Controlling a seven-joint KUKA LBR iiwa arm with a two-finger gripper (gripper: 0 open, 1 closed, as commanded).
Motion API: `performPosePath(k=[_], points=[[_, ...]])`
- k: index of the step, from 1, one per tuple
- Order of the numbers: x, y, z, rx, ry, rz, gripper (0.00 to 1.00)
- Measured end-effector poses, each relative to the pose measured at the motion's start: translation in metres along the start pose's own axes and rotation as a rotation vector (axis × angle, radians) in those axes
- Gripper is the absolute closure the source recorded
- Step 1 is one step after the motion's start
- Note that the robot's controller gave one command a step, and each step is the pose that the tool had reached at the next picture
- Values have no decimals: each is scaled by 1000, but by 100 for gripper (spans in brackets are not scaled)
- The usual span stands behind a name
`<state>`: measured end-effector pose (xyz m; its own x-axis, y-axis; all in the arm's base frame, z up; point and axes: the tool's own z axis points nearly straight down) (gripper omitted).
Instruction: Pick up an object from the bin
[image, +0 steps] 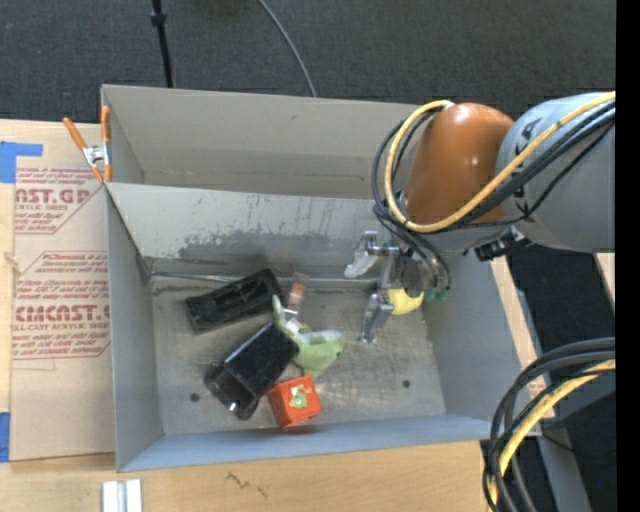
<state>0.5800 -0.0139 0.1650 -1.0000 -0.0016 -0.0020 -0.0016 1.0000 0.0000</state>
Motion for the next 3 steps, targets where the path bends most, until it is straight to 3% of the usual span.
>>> performPosePath(k=[1, 2, 3], points=[[6, 4, 13, 1, -7, -49, 0], [8, -13, 66, 0, -3, -361, 0], [8, -21, 81, 1, 2, -428, 0]])
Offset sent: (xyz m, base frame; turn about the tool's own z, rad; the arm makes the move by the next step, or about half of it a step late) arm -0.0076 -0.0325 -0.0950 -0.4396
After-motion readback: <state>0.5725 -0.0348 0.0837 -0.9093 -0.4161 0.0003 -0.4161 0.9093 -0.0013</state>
